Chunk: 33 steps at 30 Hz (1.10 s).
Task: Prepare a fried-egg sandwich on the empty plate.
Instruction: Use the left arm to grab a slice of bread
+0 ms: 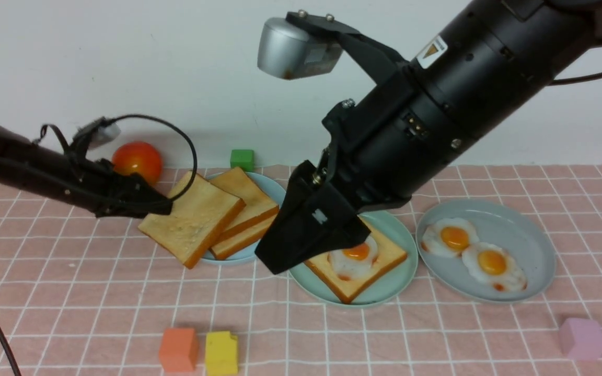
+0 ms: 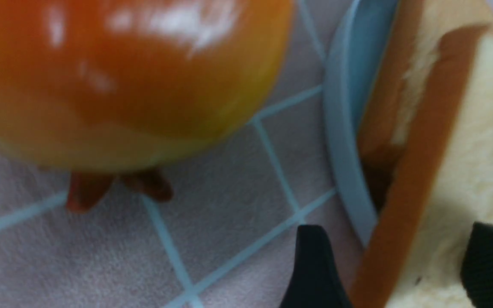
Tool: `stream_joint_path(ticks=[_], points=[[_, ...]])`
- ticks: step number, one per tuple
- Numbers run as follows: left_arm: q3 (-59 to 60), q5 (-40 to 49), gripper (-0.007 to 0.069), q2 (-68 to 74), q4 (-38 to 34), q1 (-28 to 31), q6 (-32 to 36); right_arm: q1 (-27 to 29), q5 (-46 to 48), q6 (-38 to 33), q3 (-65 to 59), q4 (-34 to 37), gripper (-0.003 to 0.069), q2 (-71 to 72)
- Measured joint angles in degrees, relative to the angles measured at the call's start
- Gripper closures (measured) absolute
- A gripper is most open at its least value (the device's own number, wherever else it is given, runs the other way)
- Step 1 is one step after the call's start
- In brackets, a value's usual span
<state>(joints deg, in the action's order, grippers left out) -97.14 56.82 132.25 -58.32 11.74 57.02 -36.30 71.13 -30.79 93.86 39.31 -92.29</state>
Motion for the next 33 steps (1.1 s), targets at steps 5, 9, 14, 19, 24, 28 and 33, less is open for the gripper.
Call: stream_joint_path(ticks=[5, 9, 14, 19, 24, 28, 33], points=[[-0.1, 0.9, 0.0144, 0.6, -1.2, 0.1, 0.0, 0.0, 0.0, 0.0, 0.0, 0.2, 0.0244, 0.0], [-0.2, 1.9, 0.0209, 1.2, -2.0, 0.1, 0.3, 0.0, 0.1, -0.2, 0.0, -0.1, 0.0275, 0.0], [-0.4, 3.2, 0.0445, 1.2, -2.3, 0.1, 1.0, 0.0, 0.1, -0.2, 0.0, -0.8, 0.0314, 0.0], [-0.6, 4.2, 0.0475, 1.2, -2.2, 0.1, 1.1, 0.0, 0.1, -0.2, 0.0, -1.0, 0.0333, 0.0], [-1.6, 6.9, 0.0486, 0.3, -0.4, 0.1, 0.2, 0.0, 0.1, 0.0, 0.0, -1.0, 0.0351, 0.0], [-1.6, 7.7, 0.0499, -3.0, 1.7, 0.1, -0.9, 0.0, 0.1, 1.2, 0.0, -2.0, 0.0354, 0.4], [-1.6, 9.0, 0.0498, -7.7, 2.5, 0.1, -3.5, 1.5, 0.1, 4.5, 0.0, -5.8, 0.0354, 2.7]])
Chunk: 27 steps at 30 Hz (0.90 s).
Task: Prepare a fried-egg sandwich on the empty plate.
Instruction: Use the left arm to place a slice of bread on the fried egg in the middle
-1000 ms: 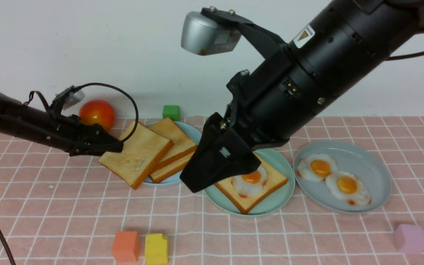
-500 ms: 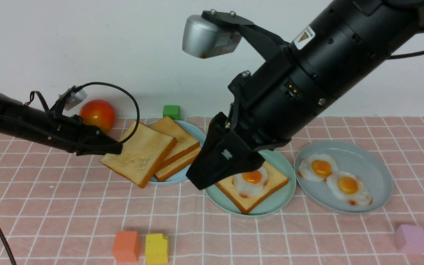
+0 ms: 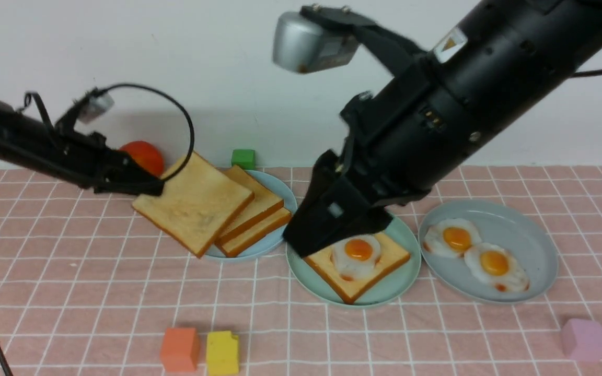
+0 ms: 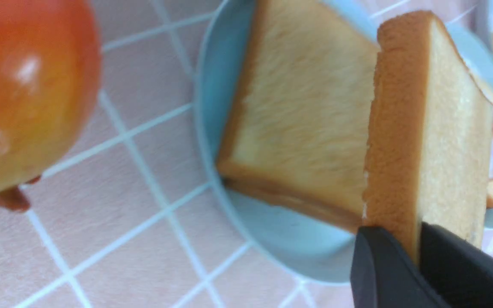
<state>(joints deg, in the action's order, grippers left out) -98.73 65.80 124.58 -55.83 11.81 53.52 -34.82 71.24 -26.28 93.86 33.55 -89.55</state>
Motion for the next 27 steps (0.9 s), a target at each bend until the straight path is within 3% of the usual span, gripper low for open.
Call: stream_joint_path(ticks=[6, 11, 13, 21, 27], points=[[0.0, 1.3, 0.05, -2.3, -0.3, 0.0, -1.5, 5.8, 0.2, 4.2, 0.0, -4.4, 0.0358, 1.9], [0.0, 2.2, 0.0506, -2.5, -7.1, -1.0, -2.0, 12.3, 0.2, 10.4, -0.1, -6.1, 0.0395, 2.6], [0.0, 2.2, 0.051, -2.5, -8.6, -3.3, -2.9, 15.5, 0.0, 13.9, -2.2, -7.0, 0.0421, 3.4], [0.0, -1.1, 0.0511, -2.5, -7.2, -15.5, -8.2, 19.5, -6.5, 15.6, -13.5, -9.4, 0.0492, 9.2], [0.0, -7.4, 0.0511, -1.8, -7.1, -23.4, -12.8, 22.3, -12.6, 15.7, -23.6, -10.7, 0.0648, 20.4]])
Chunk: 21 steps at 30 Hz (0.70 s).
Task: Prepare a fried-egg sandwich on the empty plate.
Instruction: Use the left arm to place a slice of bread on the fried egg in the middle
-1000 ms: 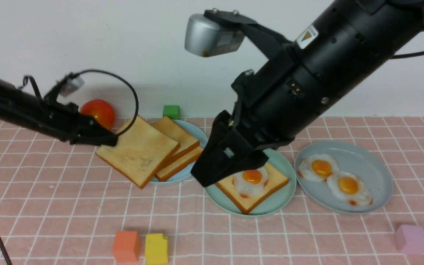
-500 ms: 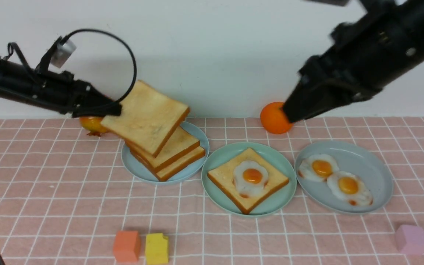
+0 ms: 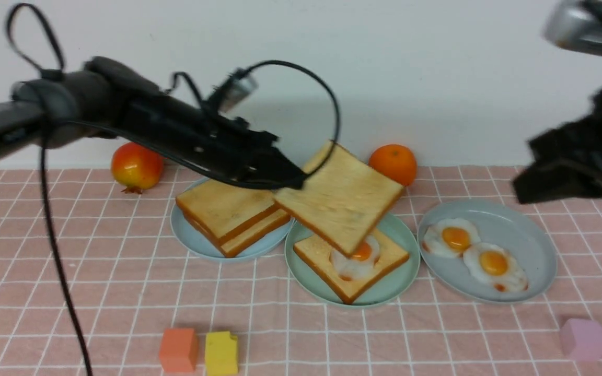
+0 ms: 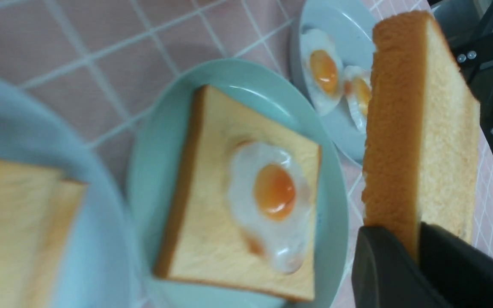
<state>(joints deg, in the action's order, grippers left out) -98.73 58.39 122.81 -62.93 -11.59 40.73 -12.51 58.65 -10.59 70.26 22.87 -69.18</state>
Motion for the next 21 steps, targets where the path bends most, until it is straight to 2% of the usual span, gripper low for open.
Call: stream_joint_path(ticks=[8, 15, 21], points=[[0.0, -6.0, 0.0511, 5.3, 2.3, -4.7, -4.2, 2.1, -8.9, 0.0, -11.1, -1.1, 0.0665, 16.0], [0.0, -8.8, 0.0511, 7.3, 2.7, -4.6, -5.6, 2.1, -9.5, 0.0, -15.1, -3.3, 0.0663, 21.5], [0.0, -10.0, 0.0489, 7.4, 4.8, -4.6, -10.4, 2.1, -9.3, 0.0, -15.6, -4.3, 0.066, 22.8]])
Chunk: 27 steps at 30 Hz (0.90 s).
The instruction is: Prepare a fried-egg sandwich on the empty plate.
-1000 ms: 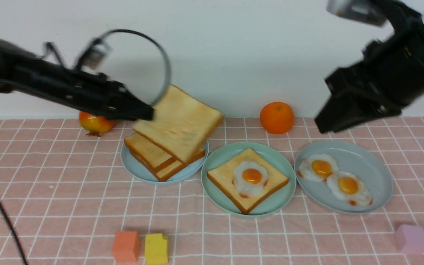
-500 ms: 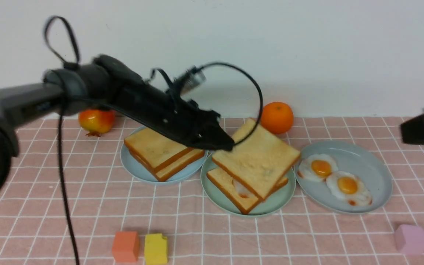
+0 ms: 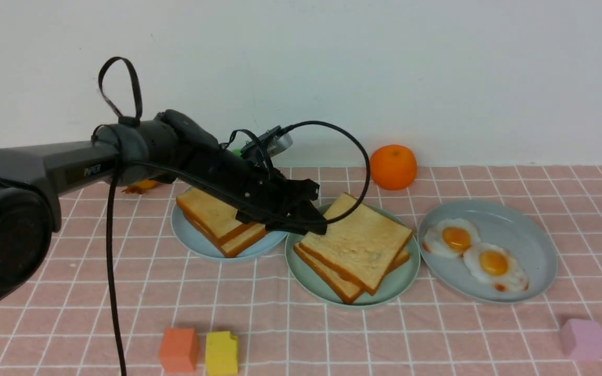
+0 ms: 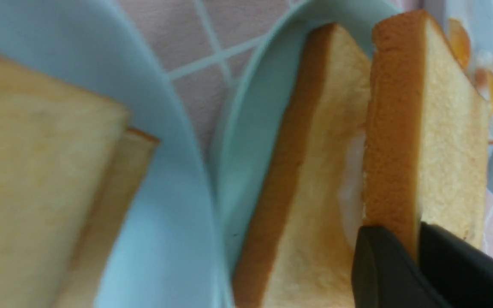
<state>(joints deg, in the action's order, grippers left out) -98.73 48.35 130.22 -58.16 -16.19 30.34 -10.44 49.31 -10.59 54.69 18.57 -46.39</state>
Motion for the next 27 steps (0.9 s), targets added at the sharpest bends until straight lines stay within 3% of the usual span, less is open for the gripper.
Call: stream_joint_path(ticks=[4, 7, 9, 11, 13, 17, 22, 27], points=[[0.0, 0.0, 0.0372, 0.0, 3.1, 0.0, -1.9, 0.0, 0.0, 0.0, -0.1, 0.0, 0.0658, 0.4], [0.0, 0.3, 0.0204, -0.7, 8.0, 0.0, -4.9, 0.0, 0.0, 0.4, -0.1, 0.0, 0.0657, 0.5], [0.0, 0.4, 0.0147, -1.4, 10.4, -0.1, -6.5, 0.0, 0.0, 1.1, -0.1, 0.0, 0.0655, 0.5], [-0.5, 0.8, 0.0041, -4.7, 18.3, -0.2, -10.1, 0.0, -0.6, 1.5, -0.2, 0.0, 0.0655, 0.5], [-1.6, 1.9, -0.0012, -8.0, 26.7, -0.1, -13.3, 0.0, -2.1, 1.5, -0.2, 0.0, 0.0652, 0.5], [-3.3, 5.1, -0.0022, -14.2, 34.6, 0.0, -17.1, 0.0, -8.2, 1.5, -1.2, -0.2, 0.0648, 1.8], [-3.4, 8.5, 0.0043, -23.6, 36.0, 0.0, -18.1, 0.0, -18.0, 1.6, -6.2, -0.9, 0.0645, 6.7], [-3.4, 14.1, 0.0246, -37.3, 35.8, 0.0, -21.2, 0.0, -27.9, 1.6, -16.3, -4.1, 0.0641, 17.3]])
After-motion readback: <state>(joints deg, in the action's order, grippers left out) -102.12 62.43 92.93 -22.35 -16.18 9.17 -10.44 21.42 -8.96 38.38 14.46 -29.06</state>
